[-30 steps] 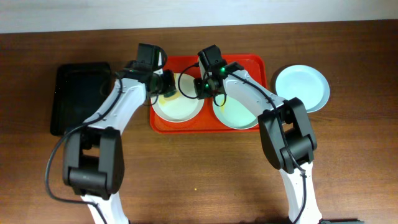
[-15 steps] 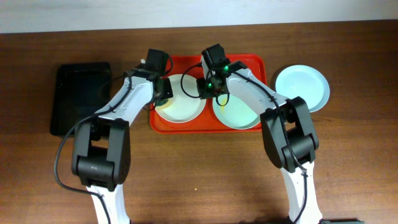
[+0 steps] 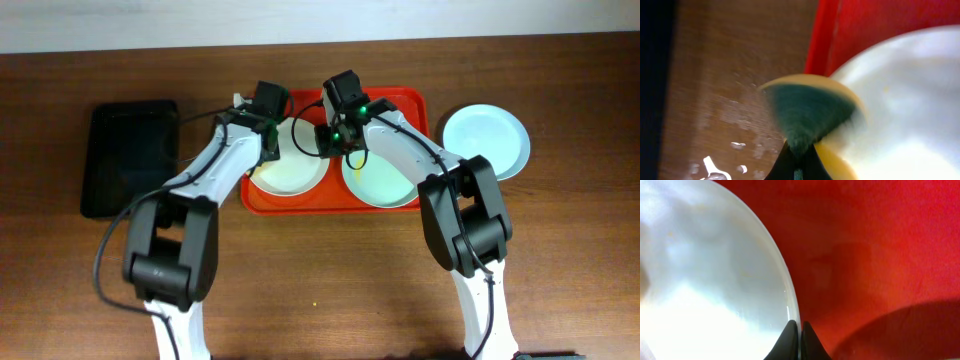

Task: Clean dirty plates on tray and stack at the side
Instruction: 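Stack the cream-white plate onto the blue plate with the right gripper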

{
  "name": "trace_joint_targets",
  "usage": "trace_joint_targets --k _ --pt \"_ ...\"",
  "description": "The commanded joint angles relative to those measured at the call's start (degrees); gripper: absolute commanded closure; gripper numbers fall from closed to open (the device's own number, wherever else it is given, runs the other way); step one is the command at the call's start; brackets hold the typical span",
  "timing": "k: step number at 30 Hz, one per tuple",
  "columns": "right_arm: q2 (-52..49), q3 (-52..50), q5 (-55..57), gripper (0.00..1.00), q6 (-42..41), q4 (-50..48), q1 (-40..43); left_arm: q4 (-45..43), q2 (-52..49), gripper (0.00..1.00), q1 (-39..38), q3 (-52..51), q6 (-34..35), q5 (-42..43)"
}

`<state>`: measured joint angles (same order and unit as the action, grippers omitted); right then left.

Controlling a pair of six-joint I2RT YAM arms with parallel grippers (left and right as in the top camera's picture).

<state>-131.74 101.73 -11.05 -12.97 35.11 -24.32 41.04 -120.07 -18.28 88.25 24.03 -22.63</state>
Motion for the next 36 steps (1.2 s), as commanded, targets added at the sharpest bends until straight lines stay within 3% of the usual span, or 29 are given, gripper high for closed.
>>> trace_joint_targets --k 1,4,6,8,10,12,16,19,20,22,23,24,25,27,29,32,36 --pt "1.70 1.90 1.18 0.96 3.91 0.66 0.39 0.07 7.93 1.00 0.83 -0.02 -0.33 5.18" --pt "5.88 2.97 13.88 0.96 8.48 3.23 0.15 1.53 14.21 1.00 2.91 -0.02 -0.28 11.17" --pt "10.62 2.97 23.76 0.96 14.56 3.26 -1.66 7.72 17.18 1.00 7.50 -0.02 -0.28 10.86" --pt "14.43 2.97 40.06 0.96 18.69 2.21 -5.18 9.88 17.22 1.00 11.50 -0.02 -0.28 10.91" --pt "16.31 2.97 60.59 0.96 29.44 -2.91 -10.08 10.69 17.22 1.00 14.75 -0.02 -0.28 11.15" --pt "16.28 2.97 73.53 0.96 40.63 -10.03 -14.01 11.17 17.22 1.00 16.28 -0.02 -0.28 13.07" --pt "16.28 2.97 81.99 0.96 61.42 -24.20 -19.12 11.19 17.22 1.00 16.33 -0.02 -0.28 13.55" --pt "16.24 2.95 82.49 0.96 61.13 -24.35 -19.30 11.17 17.22 1.00 16.33 -0.02 -0.28 13.90" --pt "16.24 2.95 82.36 0.96 56.13 -23.10 -18.73 11.19 17.22 1.00 16.31 -0.02 -0.28 13.90" --pt "16.24 2.95 74.97 0.96 33.68 -7.30 -15.02 11.19 17.22 1.00 16.31 -0.02 -0.28 13.90" --pt "16.22 2.95 58.69 0.96 17.20 4.96 -11.50 11.19 17.22 1.00 16.31 -0.02 -0.28 14.14" --pt "16.20 2.95 40.50 0.96 4.13 10.25 -6.93 11.17 17.22 1.00 16.31 -0.04 -0.28 15.13" --pt "16.22 2.95 32.44 0.96 0.37 10.97 -4.35 11.17 17.22 1.00 16.31 -0.02 -0.28 15.87" --pt "16.31 2.97 10.91 0.96 -1.36 11.08 3.48 11.39 17.22 1.00 16.31 -0.02 -0.28 16.48" --pt "16.24 2.49 -3.58 0.96 -4.61 11.85 10.43 11.61 17.22 1.00 16.20 -0.04 -0.28 17.73" --pt "16.24 -1.38 -4.63 0.96 -4.68 14.14 18.71 10.23 17.22 1.00 16.20 -0.04 -0.28 23.32" --pt "16.24 -2.95 -8.00 0.96 -3.98 14.23 34.23 9.60 16.92 1.00 14.91 -0.04 -0.28 23.98"
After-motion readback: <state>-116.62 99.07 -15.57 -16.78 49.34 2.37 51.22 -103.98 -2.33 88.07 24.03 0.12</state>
